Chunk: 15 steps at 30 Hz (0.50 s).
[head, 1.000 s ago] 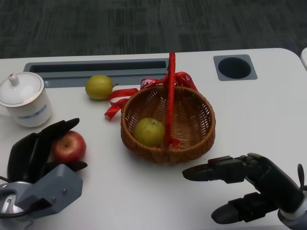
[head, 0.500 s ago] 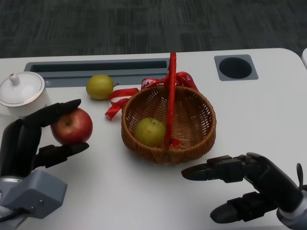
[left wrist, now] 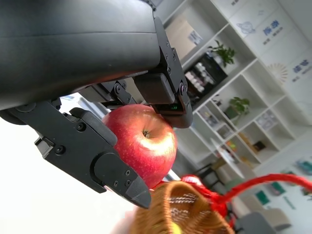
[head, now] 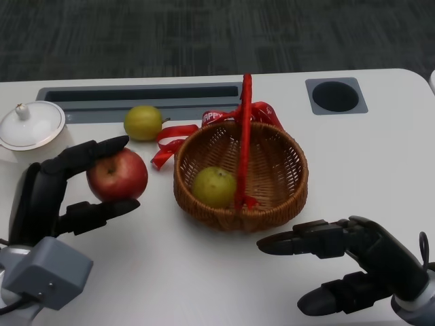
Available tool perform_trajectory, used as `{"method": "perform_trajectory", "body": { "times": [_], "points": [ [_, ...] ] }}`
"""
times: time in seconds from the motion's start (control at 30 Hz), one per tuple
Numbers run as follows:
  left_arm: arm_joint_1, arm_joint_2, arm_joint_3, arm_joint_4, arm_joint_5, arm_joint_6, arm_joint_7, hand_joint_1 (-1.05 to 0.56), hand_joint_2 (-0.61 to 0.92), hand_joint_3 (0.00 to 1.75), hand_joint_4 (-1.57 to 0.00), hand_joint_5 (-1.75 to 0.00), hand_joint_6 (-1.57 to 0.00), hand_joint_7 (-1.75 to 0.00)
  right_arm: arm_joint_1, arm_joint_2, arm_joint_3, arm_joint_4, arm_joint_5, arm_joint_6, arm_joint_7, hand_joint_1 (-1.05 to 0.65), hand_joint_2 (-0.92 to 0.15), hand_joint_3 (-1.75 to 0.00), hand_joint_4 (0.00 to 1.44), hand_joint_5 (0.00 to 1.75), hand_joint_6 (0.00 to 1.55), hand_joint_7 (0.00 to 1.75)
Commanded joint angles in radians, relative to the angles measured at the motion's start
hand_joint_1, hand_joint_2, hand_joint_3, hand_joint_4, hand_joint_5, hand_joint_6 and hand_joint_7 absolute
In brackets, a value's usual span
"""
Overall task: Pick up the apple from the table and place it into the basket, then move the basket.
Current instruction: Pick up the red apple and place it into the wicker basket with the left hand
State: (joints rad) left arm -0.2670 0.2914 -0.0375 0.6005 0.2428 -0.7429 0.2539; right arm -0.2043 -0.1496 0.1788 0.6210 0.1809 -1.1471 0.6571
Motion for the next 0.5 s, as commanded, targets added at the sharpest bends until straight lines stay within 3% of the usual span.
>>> {"method": "perform_trajectory", "body": {
  "times": [0.03, 0.23, 0.5],
  "points": [
    [0.007, -0.01, 0.017, -0.094, -0.051, 0.006, -0.051, -0.11, 0.81, 0.0, -1.23, 0.0, -1.11, 0.0, 0.001, -0.011, -0.003, 0.001, 0.006, 0.002, -0.005, -0.5, -0.92, 0.0, 0.87, 0.0, 0.78, 0.0],
    [-0.02, -0.053, 0.008, -0.213, -0.083, 0.063, -0.13, -0.15, 0.82, 0.0, -1.24, -0.01, -1.11, 0.0, 0.002, -0.007, -0.001, -0.002, 0.003, 0.001, -0.007, -0.5, -0.92, 0.0, 0.87, 0.0, 0.78, 0.0],
    [-0.121, -0.117, -0.011, -0.177, -0.078, 0.107, -0.185, -0.11, 0.8, 0.0, -1.24, -0.01, -1.13, -0.01, 0.008, -0.005, -0.001, -0.01, 0.008, 0.005, -0.007, -0.5, -0.92, 0.0, 0.87, 0.0, 0.78, 0.0]
  ]
}}
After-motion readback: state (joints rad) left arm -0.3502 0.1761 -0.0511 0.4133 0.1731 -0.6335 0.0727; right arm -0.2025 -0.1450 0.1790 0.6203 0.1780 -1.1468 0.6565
